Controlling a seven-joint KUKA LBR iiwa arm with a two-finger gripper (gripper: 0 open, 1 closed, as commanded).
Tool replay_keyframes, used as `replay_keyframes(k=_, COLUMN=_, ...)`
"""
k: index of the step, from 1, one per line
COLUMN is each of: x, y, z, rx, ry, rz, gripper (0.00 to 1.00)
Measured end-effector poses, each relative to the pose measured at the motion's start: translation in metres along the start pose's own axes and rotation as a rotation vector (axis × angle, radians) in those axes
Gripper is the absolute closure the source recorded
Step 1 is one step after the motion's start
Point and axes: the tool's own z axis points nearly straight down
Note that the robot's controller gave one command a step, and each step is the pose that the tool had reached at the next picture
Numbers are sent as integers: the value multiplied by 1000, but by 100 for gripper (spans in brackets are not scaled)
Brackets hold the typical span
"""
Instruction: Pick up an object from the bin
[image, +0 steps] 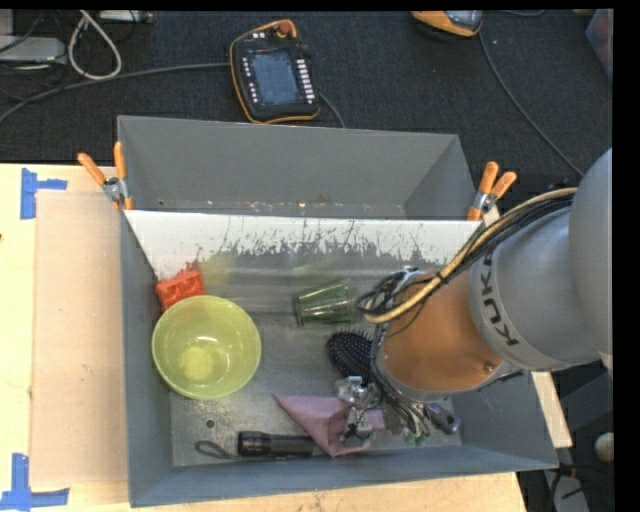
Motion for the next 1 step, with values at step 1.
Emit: replay_keyframes(k=1, x=0, y=0, z=0, rx=0, ry=0, rz=1, gripper=100)
